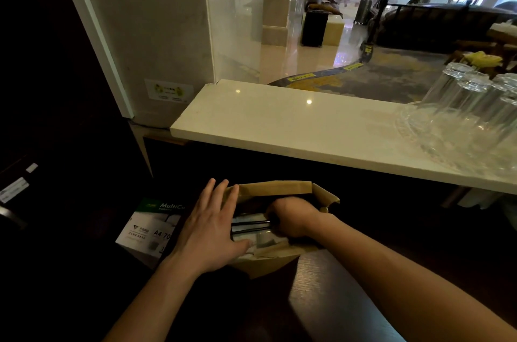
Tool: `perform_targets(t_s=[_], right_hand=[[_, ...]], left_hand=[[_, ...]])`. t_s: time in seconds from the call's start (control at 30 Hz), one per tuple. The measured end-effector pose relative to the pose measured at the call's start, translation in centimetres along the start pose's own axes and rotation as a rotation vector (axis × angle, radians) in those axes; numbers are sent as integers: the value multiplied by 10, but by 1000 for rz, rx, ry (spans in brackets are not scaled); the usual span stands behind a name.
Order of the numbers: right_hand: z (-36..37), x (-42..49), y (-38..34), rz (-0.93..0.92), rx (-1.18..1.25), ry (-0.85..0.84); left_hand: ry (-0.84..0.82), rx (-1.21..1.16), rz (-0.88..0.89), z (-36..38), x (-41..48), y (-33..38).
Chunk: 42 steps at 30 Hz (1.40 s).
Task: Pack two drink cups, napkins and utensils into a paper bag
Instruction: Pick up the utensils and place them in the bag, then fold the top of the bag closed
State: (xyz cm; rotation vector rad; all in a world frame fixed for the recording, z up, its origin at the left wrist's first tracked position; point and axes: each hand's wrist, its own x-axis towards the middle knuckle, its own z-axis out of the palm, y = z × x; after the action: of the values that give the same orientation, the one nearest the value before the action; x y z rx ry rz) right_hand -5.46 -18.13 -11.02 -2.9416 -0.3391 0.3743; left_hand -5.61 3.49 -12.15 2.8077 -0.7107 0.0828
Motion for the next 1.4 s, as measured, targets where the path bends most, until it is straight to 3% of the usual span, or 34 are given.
perform_targets(t_s=[0.27, 0.6, 0.73, 0.87, 1.0, 1.2, 1.4], right_hand=[[-21, -34, -7, -118, 128, 166], [-27, -120, 15, 31, 744, 613], [-9, -132, 25, 143, 780, 767], [18, -133, 35, 305, 834, 684], [36, -127, 31, 269, 804, 534], [49, -115, 24, 185, 719, 612], [49, -108, 24, 176, 703, 697]], left_hand=[[16, -20, -21, 2, 4, 2], [84, -98, -19, 7, 3, 0], [168, -243, -6, 3, 3, 4], [390, -435, -50, -5, -4, 10], [522, -605, -134, -8, -18, 10], [519, -899, -240, 6, -66, -5], [418, -886, -329, 21, -103, 1]])
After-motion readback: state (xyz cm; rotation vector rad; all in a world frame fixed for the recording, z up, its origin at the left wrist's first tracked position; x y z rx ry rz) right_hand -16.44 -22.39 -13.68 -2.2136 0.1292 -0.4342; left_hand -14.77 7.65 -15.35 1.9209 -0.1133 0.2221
